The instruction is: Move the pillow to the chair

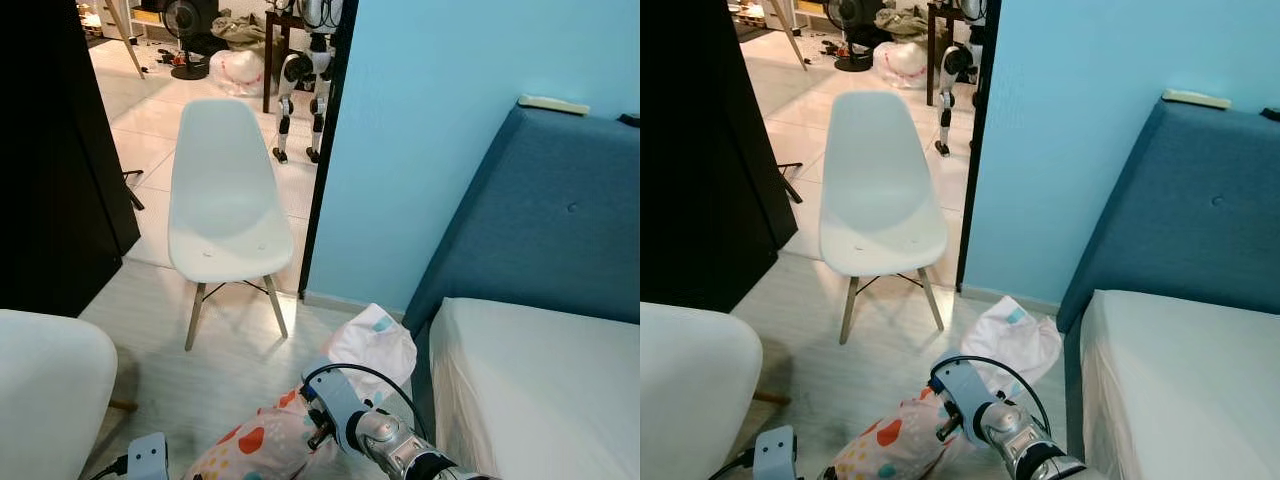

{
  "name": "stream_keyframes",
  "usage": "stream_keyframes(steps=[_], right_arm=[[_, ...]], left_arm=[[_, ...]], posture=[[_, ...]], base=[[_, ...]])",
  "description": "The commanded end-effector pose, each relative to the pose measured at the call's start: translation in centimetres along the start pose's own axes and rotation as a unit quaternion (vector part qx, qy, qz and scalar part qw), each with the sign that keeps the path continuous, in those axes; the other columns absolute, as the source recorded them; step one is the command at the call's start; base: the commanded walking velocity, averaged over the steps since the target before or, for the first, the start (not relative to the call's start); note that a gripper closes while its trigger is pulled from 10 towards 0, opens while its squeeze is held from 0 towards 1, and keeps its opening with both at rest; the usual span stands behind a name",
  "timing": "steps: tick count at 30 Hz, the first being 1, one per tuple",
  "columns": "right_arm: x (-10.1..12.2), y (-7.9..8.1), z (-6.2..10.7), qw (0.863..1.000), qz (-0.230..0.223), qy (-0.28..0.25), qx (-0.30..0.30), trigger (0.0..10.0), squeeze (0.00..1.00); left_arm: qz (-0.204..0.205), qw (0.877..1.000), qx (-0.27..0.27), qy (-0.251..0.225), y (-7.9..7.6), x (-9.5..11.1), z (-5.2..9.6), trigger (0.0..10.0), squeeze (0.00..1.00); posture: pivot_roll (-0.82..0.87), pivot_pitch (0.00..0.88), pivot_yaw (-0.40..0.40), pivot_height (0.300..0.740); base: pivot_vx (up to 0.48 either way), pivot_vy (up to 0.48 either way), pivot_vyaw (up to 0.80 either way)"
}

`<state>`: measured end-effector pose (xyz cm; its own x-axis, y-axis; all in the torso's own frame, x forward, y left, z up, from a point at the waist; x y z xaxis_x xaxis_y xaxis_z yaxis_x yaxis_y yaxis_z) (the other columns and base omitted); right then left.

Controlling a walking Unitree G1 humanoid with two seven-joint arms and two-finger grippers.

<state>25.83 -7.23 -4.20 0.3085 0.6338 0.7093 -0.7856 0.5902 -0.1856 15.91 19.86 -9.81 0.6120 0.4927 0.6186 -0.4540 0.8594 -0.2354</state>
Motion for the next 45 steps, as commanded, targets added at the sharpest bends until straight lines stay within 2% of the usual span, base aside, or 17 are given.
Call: stream_keyframes(steps=[1, 23, 37, 45], right_arm=[[0.2, 0.0, 0.0, 1.000, 0.005, -0.009, -0.001, 10.0, 0.00], [-0.7, 1.1, 0.0, 1.000, 0.005, 0.007, 0.015, 10.0, 0.00], [-1.2, 1.0, 0.2, 1.000, 0.015, 0.016, 0.022, 10.0, 0.00], [-1.6, 1.6, 0.2, 0.999, 0.017, 0.017, 0.031, 10.0, 0.00]], left_arm=[[-0.001, 1.000, 0.002, 0.003, 0.0, -0.1, 0.0, 10.0, 0.00], [-0.002, 1.000, 0.008, 0.007, 0.3, -0.1, 0.0, 10.0, 0.00], [-0.004, 1.000, 0.001, 0.004, -0.4, 0.2, -0.2, 10.0, 0.00], [-0.010, 1.000, -0.003, 0.010, -0.5, 0.0, -0.2, 10.0, 0.00]], posture=[[0.12, 0.066, -0.130, 0.740], [0.13, 0.057, -0.121, 0.740], [0.11, 0.043, -0.127, 0.740], [0.10, 0.040, -0.125, 0.740]], base=[[0.000, 0.000, 0.00], [0.000, 0.000, 0.00], [0.000, 0.000, 0.00], [0.000, 0.000, 0.00]])
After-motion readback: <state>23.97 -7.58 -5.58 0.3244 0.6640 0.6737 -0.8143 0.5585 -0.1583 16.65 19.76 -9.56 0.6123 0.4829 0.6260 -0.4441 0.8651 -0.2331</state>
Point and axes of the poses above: a point about 5 cm out from each wrist's last joint towards the gripper, its own z axis pointing back from the gripper into the wrist, its own x axis along the axis of the wrist's last joint, y = z × x, the point moved 1 cm from there along -z, pointing out of the wrist towards the gripper, and after that the axes turned 13 degrees about z, right-handed, at the moved point
